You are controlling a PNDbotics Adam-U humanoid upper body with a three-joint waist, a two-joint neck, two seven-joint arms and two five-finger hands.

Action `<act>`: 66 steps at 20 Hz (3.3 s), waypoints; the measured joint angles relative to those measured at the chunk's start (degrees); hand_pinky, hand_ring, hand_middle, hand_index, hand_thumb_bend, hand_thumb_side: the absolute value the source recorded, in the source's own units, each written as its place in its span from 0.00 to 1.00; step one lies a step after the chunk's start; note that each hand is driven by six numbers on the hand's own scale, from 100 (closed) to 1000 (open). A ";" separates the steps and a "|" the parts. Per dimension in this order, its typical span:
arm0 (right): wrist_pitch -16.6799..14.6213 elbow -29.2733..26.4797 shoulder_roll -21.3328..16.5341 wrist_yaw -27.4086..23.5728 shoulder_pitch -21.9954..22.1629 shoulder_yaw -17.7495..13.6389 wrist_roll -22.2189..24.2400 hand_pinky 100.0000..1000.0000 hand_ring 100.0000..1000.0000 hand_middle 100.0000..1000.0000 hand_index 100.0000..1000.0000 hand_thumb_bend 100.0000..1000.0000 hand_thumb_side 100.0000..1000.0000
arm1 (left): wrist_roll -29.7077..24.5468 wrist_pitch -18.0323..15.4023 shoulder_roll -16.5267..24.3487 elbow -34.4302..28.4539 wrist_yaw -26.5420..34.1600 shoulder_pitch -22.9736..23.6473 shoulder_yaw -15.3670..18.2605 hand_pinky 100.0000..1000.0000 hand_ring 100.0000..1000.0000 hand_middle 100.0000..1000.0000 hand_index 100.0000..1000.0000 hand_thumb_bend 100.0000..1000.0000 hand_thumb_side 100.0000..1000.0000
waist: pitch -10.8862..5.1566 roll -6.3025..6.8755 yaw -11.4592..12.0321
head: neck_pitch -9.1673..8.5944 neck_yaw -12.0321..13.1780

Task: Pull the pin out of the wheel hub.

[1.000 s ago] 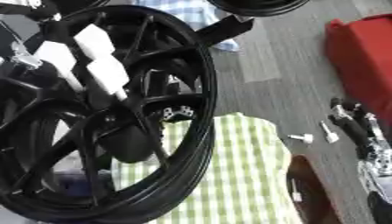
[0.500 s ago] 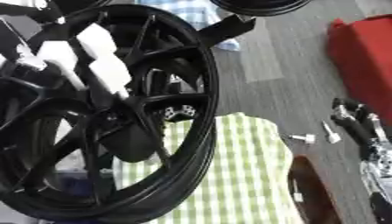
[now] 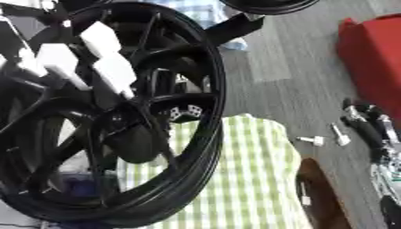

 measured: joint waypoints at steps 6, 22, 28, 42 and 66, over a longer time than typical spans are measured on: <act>0.00 0.01 0.00 0.00 0.00 0.27 0.11 0.70 0.59 0.65 0.72 0.16 0.45 | -0.01 0.21 0.00 -0.05 -1.08 -0.01 0.15 0.44 0.35 0.11 0.35 0.70 0.03 | -0.30 0.00 0.01 | 0.01 0.11; 0.19 0.31 0.00 -0.11 -0.02 0.28 0.30 0.70 0.59 0.65 0.72 0.16 0.45 | 3.29 3.22 -0.07 0.07 -1.44 -0.03 0.69 0.37 0.39 0.26 0.35 0.50 0.00 | -0.33 0.02 0.01 | 0.02 0.34; 0.19 0.32 0.00 -0.24 -0.02 0.28 0.30 0.70 0.59 0.65 0.72 0.16 0.46 | 4.03 4.34 -0.23 -0.14 -0.79 -0.03 0.75 0.35 0.35 0.21 0.30 0.52 0.00 | -0.34 0.04 0.00 | 0.08 0.34; 0.19 0.53 -0.01 -0.48 0.01 0.28 0.30 0.70 0.59 0.65 0.72 0.16 0.45 | 5.20 6.69 3.72 -6.43 1.68 0.46 5.22 0.33 0.31 0.18 0.27 0.56 0.00 | -1.39 0.36 0.17 | 0.44 0.16; -0.45 0.67 -0.96 -1.15 1.46 -1.49 -1.80 0.70 0.59 0.65 0.72 0.16 0.45 | 23.68 12.90 20.68 8.20 11.83 29.96 36.69 0.41 0.34 0.21 0.35 0.51 0.00 | -1.28 0.13 2.52 | -0.29 -4.99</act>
